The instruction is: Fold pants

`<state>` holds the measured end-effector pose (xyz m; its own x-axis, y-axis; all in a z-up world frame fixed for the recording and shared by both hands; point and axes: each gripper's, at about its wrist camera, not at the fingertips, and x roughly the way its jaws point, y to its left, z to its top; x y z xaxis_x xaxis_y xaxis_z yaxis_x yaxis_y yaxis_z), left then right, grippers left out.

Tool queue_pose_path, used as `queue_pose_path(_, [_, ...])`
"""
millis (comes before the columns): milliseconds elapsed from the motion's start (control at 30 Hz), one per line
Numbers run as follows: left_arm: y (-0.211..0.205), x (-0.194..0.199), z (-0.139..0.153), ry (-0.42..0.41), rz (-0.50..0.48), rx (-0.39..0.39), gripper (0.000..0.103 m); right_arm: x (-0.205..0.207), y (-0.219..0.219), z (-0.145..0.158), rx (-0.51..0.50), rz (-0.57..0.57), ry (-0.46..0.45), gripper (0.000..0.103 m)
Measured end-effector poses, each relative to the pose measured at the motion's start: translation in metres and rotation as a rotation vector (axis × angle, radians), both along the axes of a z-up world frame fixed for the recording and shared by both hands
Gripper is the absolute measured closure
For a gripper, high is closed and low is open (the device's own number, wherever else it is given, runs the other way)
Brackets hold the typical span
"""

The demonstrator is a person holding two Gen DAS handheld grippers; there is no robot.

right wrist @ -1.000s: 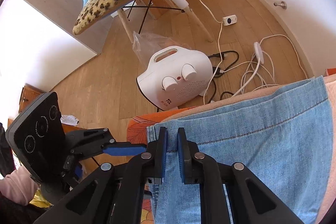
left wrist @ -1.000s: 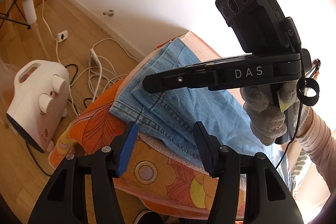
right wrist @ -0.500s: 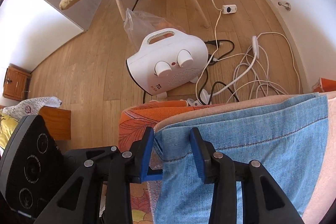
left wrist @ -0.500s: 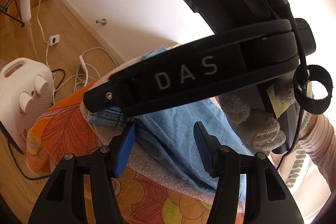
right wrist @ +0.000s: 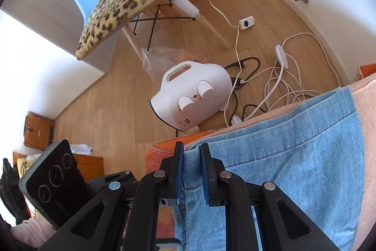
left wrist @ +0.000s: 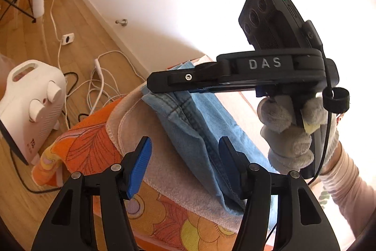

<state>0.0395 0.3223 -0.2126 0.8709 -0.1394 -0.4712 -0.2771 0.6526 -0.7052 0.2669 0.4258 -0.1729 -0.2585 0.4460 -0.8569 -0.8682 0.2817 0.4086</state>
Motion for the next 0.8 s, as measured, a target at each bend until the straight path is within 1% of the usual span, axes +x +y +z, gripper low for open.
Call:
queue_pose_path(33, [0.002,0.003,0.001,-0.010,-0.002,-0.019,0.044,0.001,0.001,0.000,0.003,0.000,0.028,0.091])
queue_pose_path(67, [0.002,0.007,0.001,-0.017,-0.010,-0.031,0.041,0.001,0.003,-0.002,0.001,0.008,0.052,0.088])
queue_pose_path(100, [0.001,0.011,0.001,-0.013,-0.020,-0.035,0.038,0.000,0.006,-0.004,-0.002,0.020,0.071,0.082])
queue_pose_path(133, [-0.001,0.015,-0.001,-0.001,-0.026,-0.036,0.038,-0.002,0.009,-0.005,-0.007,0.025,0.080,0.079])
queue_pose_path(167, [-0.003,0.017,-0.002,0.009,-0.029,-0.037,0.038,-0.001,0.011,-0.004,-0.002,0.018,0.080,0.070])
queue_pose_path(267, [0.001,0.020,-0.013,0.042,-0.018,-0.075,0.038,0.003,0.009,0.007,0.046,0.001,0.068,0.068])
queue_pose_path(300, [0.004,0.020,-0.015,0.047,-0.003,-0.091,0.038,0.004,0.007,0.012,0.057,-0.004,0.048,0.068])
queue_pose_path(333, [0.006,0.020,-0.014,0.049,0.006,-0.089,0.038,0.008,0.003,0.016,0.064,-0.012,0.022,0.068])
queue_pose_path(367, [0.007,0.022,-0.013,0.068,0.018,-0.072,0.038,0.010,-0.002,0.020,0.063,-0.023,0.003,0.067])
queue_pose_path(433, [0.009,0.026,-0.012,0.080,0.033,-0.032,0.038,0.020,-0.013,0.024,0.058,-0.053,-0.017,0.066])
queue_pose_path(533, [0.007,0.035,-0.010,0.096,0.046,0.042,0.041,0.034,-0.030,0.029,0.029,-0.105,-0.057,0.064])
queue_pose_path(567, [0.005,0.037,-0.008,0.090,0.043,0.062,0.048,0.039,-0.033,0.030,0.013,-0.122,-0.069,0.061])
queue_pose_path(600, [0.003,0.037,-0.007,0.078,0.039,0.087,0.064,0.043,-0.036,0.031,-0.008,-0.140,-0.080,0.056])
queue_pose_path(633, [0.001,0.038,-0.005,0.065,0.034,0.113,0.071,0.047,-0.038,0.030,-0.029,-0.155,-0.088,0.053])
queue_pose_path(667, [-0.002,0.037,-0.001,0.040,0.022,0.137,0.082,0.052,-0.039,0.030,-0.050,-0.172,-0.093,0.046])
queue_pose_path(700, [-0.004,0.036,0.001,0.008,0.007,0.150,0.085,0.056,-0.039,0.029,-0.066,-0.187,-0.094,0.041])
queue_pose_path(733, [-0.006,0.035,0.004,-0.018,-0.010,0.161,0.085,0.060,-0.038,0.028,-0.082,-0.203,-0.088,0.039])
queue_pose_path(800, [-0.021,0.037,0.011,-0.027,-0.055,0.226,0.086,0.069,-0.036,0.023,-0.109,-0.230,-0.059,0.031])
